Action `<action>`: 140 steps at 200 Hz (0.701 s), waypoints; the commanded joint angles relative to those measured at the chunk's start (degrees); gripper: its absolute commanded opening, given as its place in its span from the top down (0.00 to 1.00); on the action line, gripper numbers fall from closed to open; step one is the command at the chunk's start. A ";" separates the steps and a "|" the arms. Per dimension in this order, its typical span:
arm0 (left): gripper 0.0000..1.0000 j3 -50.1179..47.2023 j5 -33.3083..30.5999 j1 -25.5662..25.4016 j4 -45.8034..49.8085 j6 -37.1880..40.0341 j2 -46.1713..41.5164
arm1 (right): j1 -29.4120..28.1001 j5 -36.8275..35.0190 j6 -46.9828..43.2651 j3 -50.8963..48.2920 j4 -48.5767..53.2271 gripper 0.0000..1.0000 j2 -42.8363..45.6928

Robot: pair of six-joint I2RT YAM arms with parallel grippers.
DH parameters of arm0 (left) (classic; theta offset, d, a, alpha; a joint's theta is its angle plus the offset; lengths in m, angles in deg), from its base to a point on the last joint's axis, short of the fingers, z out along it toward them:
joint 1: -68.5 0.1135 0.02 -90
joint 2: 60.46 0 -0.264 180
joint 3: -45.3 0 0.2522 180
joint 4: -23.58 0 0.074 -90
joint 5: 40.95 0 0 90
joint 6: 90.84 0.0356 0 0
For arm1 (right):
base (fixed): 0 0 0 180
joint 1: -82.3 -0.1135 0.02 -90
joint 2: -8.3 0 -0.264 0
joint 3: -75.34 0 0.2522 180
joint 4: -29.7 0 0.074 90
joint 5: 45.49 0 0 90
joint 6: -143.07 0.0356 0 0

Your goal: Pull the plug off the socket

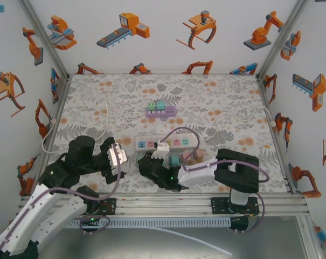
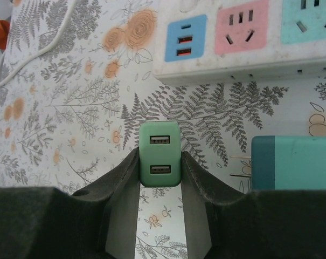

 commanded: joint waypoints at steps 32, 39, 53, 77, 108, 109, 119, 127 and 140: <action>0.03 -1.23 -0.57 -0.12 -2.98 0.12 0.54 | -0.23 -1.04 10.14 1.13 3.81 0.74 -1.80; 0.03 -1.32 -0.66 -0.10 -3.13 0.11 0.53 | -0.22 -1.06 10.93 1.05 4.45 0.72 -1.65; 0.03 -1.53 -0.83 -0.05 -3.41 0.12 0.53 | -0.22 -0.98 11.53 1.07 5.59 0.68 -1.31; 0.03 -1.74 -0.93 -0.10 -3.97 0.11 0.52 | -0.22 -0.98 12.42 1.07 7.47 0.64 -0.57; 0.03 -2.18 -1.26 -0.12 -4.40 -0.14 0.23 | -0.23 -1.06 13.67 0.85 9.95 0.58 0.45; 0.03 -2.24 -1.27 -0.07 -4.41 -0.15 0.20 | -0.23 -1.06 13.75 0.85 10.06 0.58 0.48; 0.03 -2.42 -1.32 -0.12 -4.63 -0.23 -0.13 | -0.20 -0.99 14.01 0.77 10.78 0.57 0.82; 0.03 -2.52 -1.52 -0.09 -4.68 -0.31 -0.30 | -0.27 -1.05 14.14 0.55 11.16 0.56 1.17; 0.03 -2.66 -1.95 -0.09 -4.77 -0.40 -0.55 | -0.29 -1.41 14.44 0.24 11.72 0.55 1.79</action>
